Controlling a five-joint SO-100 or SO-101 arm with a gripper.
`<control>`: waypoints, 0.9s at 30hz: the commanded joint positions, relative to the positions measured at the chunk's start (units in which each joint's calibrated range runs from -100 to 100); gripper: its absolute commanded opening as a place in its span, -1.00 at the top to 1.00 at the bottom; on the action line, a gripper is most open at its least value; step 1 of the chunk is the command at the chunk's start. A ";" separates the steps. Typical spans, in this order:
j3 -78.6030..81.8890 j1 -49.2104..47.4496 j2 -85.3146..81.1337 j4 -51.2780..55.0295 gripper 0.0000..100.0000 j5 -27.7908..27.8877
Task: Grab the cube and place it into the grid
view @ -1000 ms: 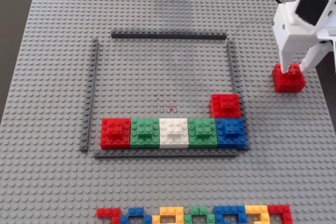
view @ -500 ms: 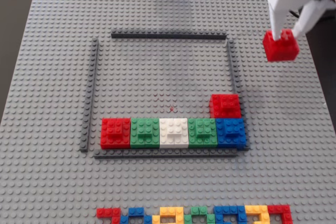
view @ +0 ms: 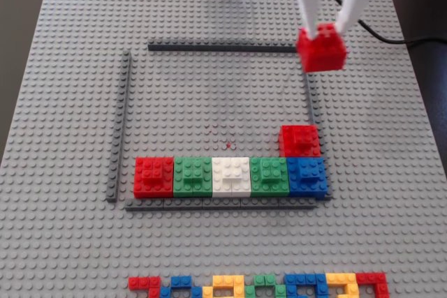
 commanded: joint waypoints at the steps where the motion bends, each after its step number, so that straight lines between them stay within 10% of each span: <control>1: 2.23 4.27 -5.26 -2.56 0.94 2.15; 27: 2.32 10.68 13.39 -10.77 0.93 5.27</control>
